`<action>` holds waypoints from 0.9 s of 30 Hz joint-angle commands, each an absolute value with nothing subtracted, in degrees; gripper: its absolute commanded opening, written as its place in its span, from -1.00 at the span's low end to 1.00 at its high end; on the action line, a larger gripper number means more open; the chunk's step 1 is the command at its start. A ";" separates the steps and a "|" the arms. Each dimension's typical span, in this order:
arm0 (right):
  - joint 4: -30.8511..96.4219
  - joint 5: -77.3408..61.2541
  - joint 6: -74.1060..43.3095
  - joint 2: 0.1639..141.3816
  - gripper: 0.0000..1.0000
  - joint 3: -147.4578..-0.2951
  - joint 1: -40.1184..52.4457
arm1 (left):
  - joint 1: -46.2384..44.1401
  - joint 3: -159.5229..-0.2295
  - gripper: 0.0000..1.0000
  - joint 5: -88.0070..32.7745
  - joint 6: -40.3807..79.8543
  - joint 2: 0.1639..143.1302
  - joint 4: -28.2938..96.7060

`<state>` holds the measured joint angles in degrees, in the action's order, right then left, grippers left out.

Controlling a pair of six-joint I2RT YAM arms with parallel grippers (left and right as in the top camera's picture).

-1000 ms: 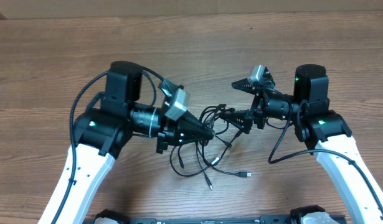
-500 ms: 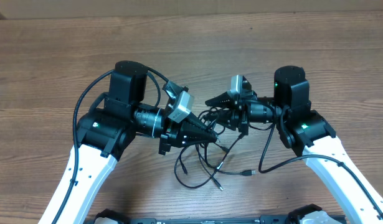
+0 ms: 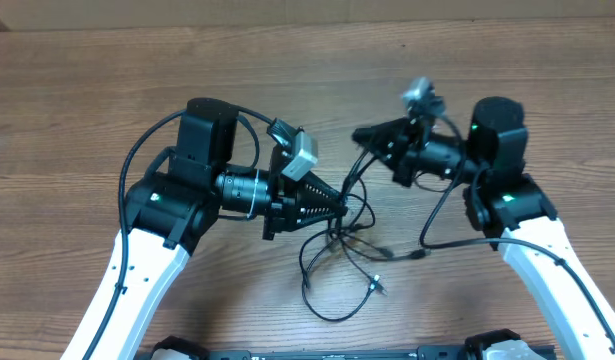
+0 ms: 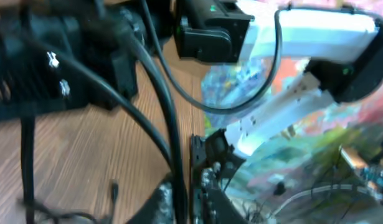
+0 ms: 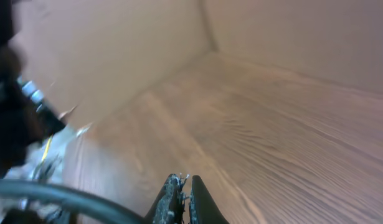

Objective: Untangle cables

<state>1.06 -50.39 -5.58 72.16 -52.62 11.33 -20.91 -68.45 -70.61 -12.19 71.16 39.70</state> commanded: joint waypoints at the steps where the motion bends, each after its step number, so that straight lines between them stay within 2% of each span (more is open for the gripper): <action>1: 0.69 -47.57 -12.67 70.26 -0.93 -53.71 8.71 | -20.91 -69.14 -0.03 -60.27 -8.51 70.72 42.48; 2: 0.69 -47.57 -12.67 69.97 -0.93 -53.74 8.56 | -20.91 -69.14 0.18 -57.67 -7.60 70.72 43.31; 3: 0.67 -47.33 -12.64 69.30 -0.93 -53.76 8.27 | -20.91 -69.14 0.26 -53.43 -5.98 70.72 44.71; 6: 0.62 -44.31 -12.64 66.74 -0.93 -53.78 8.16 | -20.88 -69.14 0.92 -46.24 -2.98 70.72 46.92; 7: 0.62 -43.22 -12.64 65.91 -0.93 -53.84 8.16 | -20.88 -69.14 1.00 -44.66 -1.98 70.72 47.20; 12: 0.62 -38.50 -12.62 61.45 -0.92 -56.29 8.16 | -20.91 -69.14 0.99 -42.63 -0.16 70.72 47.37; 23: 0.45 -37.52 -12.67 59.99 -0.91 -65.25 8.19 | -20.91 -69.14 0.99 -40.60 -0.14 70.72 47.70; 27: 1.37 -37.17 -12.60 60.18 -0.83 -65.41 8.16 | -20.91 -69.14 0.99 -39.57 -0.14 70.74 47.77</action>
<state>0.91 -38.46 -12.03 60.99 -63.48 8.29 -20.91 -68.47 -41.17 -0.93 71.16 47.66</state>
